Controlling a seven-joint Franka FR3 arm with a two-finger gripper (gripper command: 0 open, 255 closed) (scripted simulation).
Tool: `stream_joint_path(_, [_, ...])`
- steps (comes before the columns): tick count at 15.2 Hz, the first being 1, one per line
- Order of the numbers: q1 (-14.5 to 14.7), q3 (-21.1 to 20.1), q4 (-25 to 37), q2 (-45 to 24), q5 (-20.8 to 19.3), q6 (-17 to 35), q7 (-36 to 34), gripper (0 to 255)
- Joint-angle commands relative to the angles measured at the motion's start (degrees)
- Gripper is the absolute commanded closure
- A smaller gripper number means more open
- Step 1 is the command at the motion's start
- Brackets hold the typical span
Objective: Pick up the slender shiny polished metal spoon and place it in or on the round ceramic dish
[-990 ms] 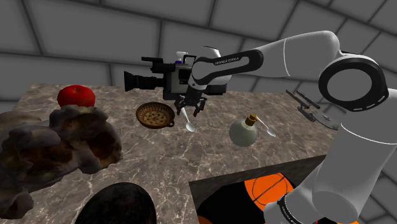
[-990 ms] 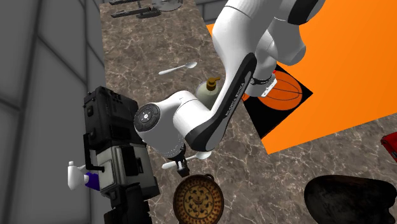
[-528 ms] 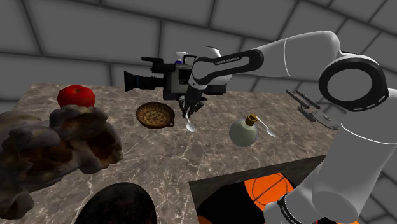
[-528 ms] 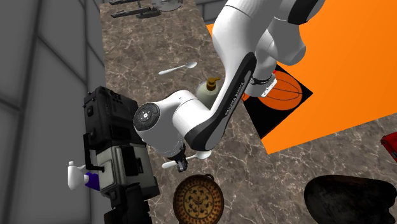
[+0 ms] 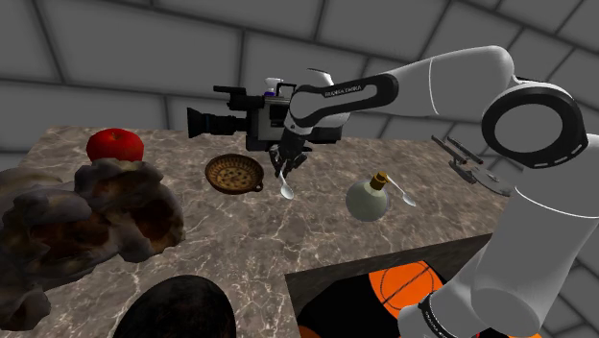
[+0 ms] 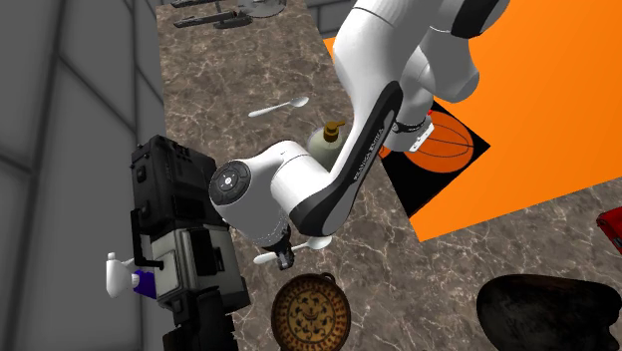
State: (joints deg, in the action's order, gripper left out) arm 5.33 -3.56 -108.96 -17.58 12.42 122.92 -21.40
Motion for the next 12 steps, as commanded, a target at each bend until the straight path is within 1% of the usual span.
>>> stream_joint_path(1, [0.0,0.0,0.4,0.5,-0.1,-1.0,-0.2,255])
stream_joint_path(12, [-0.1,0.1,4.3,4.0,-0.6,-8.3,-1.6,255])
